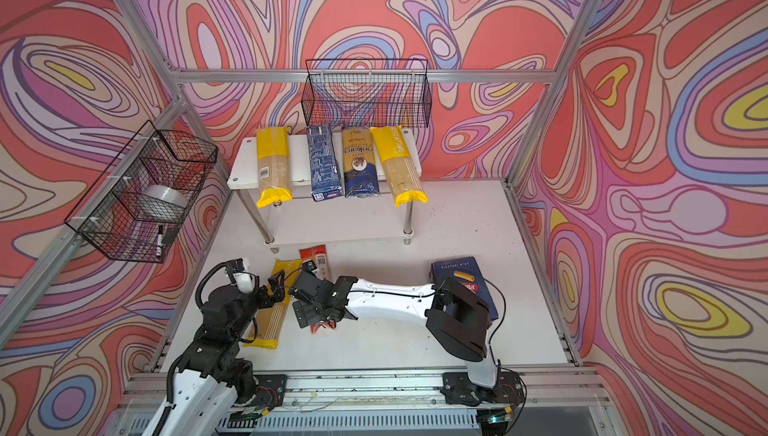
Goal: Place and organize the pasta boxes and bags onto the shelf
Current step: 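Close the right gripper on the red-and-white spaghetti bag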
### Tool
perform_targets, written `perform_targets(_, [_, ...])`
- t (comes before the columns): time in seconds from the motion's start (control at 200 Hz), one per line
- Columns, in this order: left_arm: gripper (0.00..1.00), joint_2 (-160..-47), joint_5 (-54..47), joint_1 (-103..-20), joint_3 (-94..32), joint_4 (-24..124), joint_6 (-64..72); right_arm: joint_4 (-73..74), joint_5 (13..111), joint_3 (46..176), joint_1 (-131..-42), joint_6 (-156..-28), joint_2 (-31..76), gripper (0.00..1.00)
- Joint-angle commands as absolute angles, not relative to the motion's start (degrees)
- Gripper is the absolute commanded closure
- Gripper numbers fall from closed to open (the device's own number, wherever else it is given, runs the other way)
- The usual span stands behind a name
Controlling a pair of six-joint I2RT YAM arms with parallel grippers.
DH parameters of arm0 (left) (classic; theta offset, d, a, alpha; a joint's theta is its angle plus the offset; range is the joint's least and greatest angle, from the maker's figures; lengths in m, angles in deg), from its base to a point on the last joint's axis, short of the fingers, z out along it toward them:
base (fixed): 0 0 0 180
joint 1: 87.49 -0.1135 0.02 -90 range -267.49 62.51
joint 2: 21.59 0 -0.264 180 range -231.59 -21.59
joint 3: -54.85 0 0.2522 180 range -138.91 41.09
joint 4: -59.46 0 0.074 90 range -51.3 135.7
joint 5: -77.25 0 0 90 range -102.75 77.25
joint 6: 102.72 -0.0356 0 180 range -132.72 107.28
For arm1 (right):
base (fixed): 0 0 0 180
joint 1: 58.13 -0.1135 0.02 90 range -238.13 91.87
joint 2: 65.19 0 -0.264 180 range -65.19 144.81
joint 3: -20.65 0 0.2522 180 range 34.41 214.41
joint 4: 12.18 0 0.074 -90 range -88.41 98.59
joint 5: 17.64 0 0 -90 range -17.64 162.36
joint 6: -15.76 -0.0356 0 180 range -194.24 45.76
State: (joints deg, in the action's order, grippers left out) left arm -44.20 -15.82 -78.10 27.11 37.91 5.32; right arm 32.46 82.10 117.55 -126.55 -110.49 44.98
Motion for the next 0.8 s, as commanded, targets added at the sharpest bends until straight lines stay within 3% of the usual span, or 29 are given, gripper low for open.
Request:
perform_targets(0.0, [0.00, -44.03, -16.30, -78.27, 26.28, 37.46, 5.09, 30.71, 86.89, 117.48, -125.72, -109.97, 46.77, 0.02])
perform_targets(0.796, [0.00, -41.10, -17.47, -78.31, 26.94, 36.29, 5.53, 26.13, 82.97, 118.43, -124.57, -114.45, 56.38, 0.02])
